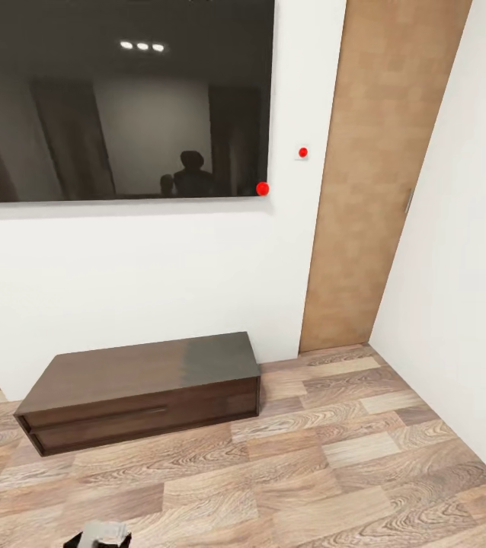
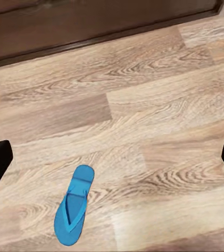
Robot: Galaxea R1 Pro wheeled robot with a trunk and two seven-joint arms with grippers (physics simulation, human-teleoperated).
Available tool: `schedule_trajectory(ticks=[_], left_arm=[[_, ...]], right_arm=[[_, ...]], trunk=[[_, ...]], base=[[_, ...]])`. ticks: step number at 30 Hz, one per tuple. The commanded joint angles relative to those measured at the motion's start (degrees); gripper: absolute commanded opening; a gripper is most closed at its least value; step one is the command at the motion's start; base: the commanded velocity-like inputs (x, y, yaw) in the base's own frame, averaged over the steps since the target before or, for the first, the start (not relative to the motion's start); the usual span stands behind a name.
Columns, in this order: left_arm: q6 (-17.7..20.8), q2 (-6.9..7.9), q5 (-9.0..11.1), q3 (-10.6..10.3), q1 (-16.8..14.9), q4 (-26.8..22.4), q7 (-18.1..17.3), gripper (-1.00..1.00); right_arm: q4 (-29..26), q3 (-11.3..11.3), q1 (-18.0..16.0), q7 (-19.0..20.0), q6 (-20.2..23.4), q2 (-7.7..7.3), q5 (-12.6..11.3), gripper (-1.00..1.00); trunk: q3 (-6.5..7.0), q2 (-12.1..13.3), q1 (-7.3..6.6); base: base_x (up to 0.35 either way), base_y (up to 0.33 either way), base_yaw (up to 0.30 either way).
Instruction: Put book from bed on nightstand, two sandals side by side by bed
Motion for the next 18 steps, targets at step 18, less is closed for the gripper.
schedule_trajectory(ticks=[18], left_arm=[[6.5, 6.7, -0.1, -0.1, -10.9, 13.6, -18.4, 1.0]], right_arm=[[0.0, -0.1, 0.0, 0.0, -0.2, 0.01, -0.2, 1.0]], trunk=[[-0.07, 0.0, 0.0]], base=[[0.0, 0.0, 0.0]])
